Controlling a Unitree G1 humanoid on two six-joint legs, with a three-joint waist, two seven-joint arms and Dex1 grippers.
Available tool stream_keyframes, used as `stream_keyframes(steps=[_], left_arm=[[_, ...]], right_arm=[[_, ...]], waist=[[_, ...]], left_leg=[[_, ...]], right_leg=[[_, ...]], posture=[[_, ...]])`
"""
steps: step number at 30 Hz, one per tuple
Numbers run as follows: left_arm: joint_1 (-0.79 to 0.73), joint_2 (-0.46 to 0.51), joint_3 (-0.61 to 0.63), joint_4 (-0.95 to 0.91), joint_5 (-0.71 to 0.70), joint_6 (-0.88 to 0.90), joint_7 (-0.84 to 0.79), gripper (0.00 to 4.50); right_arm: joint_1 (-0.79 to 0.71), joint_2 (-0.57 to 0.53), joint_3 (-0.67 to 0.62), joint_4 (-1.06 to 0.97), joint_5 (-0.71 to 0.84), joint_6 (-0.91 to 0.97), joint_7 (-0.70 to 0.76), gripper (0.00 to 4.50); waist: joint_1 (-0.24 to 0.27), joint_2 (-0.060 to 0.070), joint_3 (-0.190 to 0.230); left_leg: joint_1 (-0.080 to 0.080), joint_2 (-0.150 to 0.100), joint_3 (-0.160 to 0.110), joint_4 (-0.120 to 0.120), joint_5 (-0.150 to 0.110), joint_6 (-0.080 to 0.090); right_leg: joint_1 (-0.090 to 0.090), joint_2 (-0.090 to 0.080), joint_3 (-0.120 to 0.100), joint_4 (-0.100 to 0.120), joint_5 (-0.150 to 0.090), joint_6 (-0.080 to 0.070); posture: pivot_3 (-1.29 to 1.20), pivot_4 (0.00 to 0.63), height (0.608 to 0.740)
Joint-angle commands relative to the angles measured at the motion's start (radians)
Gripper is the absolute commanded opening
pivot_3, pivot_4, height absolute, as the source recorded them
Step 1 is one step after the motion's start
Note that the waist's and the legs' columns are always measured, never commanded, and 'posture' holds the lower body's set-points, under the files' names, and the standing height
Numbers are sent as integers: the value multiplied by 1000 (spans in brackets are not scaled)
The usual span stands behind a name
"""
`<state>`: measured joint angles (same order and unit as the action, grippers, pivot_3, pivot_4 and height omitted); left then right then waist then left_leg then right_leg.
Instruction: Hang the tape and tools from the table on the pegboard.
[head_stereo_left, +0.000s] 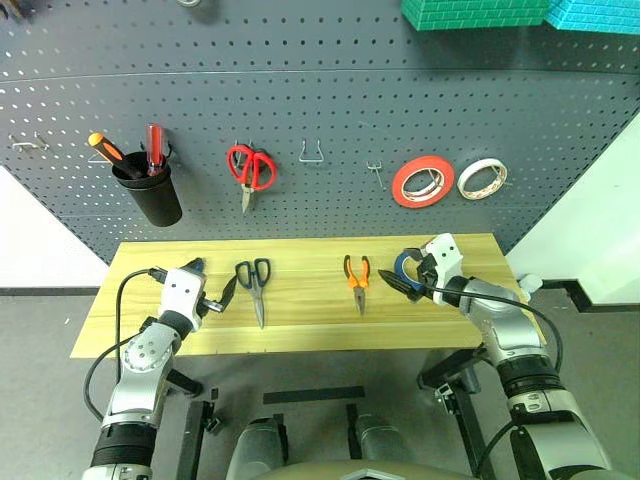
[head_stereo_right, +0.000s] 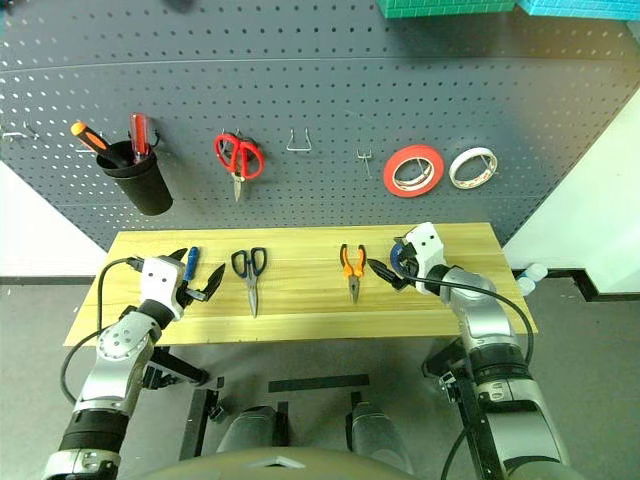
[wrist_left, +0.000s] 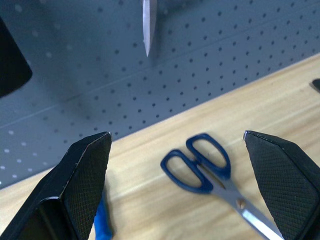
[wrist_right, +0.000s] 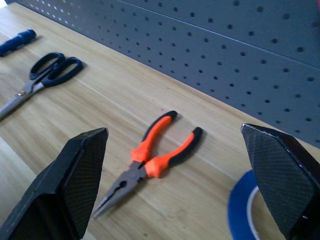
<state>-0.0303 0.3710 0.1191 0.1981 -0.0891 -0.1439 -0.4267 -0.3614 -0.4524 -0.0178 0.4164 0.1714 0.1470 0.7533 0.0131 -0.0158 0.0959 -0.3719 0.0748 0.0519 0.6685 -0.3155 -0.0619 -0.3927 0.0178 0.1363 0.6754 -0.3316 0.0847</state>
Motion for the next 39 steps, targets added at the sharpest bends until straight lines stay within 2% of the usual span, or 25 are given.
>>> stream_keyframes(steps=[1,5,8,17,23,30,35,39], left_arm=[[-8,12,-29,-77,-54,14,-85,4455],[-18,28,-85,-127,-85,67,-194,4455],[-29,43,-111,-161,-112,125,-252,4455],[-80,81,-155,-243,-183,286,-376,4455],[-135,99,-192,-249,-203,387,-449,4455],[-205,106,-210,-141,-167,361,-484,4455],[-259,86,-225,-83,-160,385,-490,4455],[-306,94,-260,-57,-153,452,-521,4455]], right_arm=[[20,-64,-74,-20,27,13,1,4500],[71,-96,-82,-72,43,36,28,4500],[85,-100,-75,-123,55,66,49,4500],[44,-107,-20,-130,12,96,63,4500],[-11,-146,11,-47,-30,84,87,4500],[-66,-148,84,-16,-91,136,97,4500],[-168,-111,146,50,-146,208,71,4500],[-324,-81,242,244,-247,213,63,4500]], waist=[[3,0,0],[-4,0,0],[-27,1,0],[-33,2,-1],[-35,2,-1],[-62,2,-1],[-88,2,-1],[-101,3,0]], left_leg=[[0,0,0,0,0,0],[-1,-1,0,0,0,0],[0,0,0,0,0,0],[1,1,0,1,0,0],[0,1,0,2,0,0],[1,1,-1,2,0,0],[1,1,-1,2,0,0],[1,1,-1,2,0,0]], right_leg=[[0,0,0,0,0,0],[0,-1,0,-1,0,0],[0,1,1,0,0,0],[1,3,1,2,0,0],[1,2,1,2,0,0],[1,3,1,2,0,0],[1,3,1,2,0,0],[1,3,1,2,0,0]], posture=[[74,66,740],[55,81,740],[44,84,740],[10,67,740],[-7,82,740],[-19,88,740],[-48,98,740],[-36,120,740]])
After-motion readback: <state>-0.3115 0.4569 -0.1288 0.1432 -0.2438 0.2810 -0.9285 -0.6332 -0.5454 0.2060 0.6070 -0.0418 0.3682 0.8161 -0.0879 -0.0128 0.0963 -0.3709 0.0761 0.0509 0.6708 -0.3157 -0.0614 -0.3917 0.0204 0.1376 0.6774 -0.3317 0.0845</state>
